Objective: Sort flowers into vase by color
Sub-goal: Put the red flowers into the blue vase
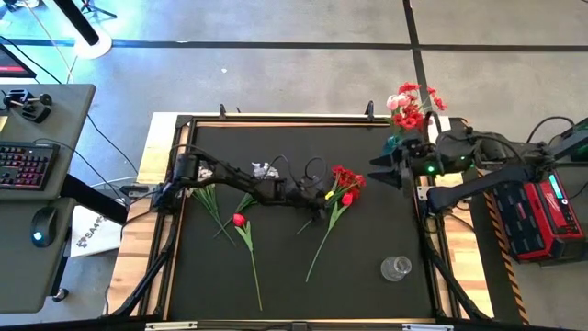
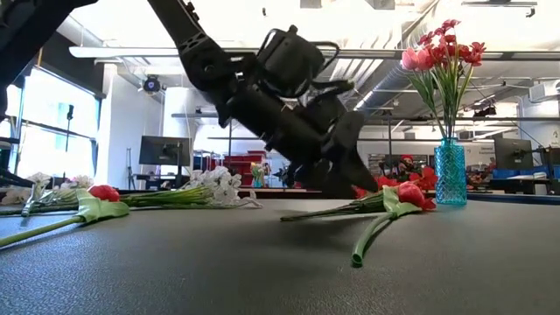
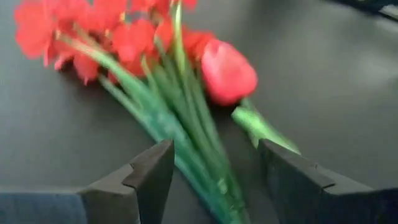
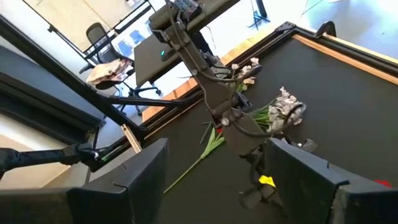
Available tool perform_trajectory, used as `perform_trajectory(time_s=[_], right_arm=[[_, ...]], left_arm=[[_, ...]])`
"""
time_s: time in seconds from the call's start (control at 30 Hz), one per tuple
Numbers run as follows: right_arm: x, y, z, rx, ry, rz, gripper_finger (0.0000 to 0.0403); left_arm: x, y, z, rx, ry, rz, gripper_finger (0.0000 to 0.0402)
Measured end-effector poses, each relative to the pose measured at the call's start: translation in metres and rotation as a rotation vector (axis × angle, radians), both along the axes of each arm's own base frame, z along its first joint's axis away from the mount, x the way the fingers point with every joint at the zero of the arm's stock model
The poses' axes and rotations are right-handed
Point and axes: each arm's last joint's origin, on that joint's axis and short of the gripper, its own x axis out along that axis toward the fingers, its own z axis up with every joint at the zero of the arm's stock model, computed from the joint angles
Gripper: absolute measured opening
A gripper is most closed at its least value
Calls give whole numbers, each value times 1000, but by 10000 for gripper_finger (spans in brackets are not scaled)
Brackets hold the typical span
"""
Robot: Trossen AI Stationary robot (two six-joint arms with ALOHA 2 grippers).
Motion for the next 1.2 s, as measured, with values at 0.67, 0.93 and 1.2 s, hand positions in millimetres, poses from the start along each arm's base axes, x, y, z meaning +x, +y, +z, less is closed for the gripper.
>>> perform_trajectory(time_s=[0.67,0.93,1.2], right_arm=[[13,3,2,65,-46,-32,256],[11,15,2,39,-55,-42,256],[7,25,-2,83,-31,-115,256]], left_arm=[[-3,2,-14,8,75,44,8],[-4,3,7,-83,19,99,2],[-12,13,83,-23,-161,66,0]])
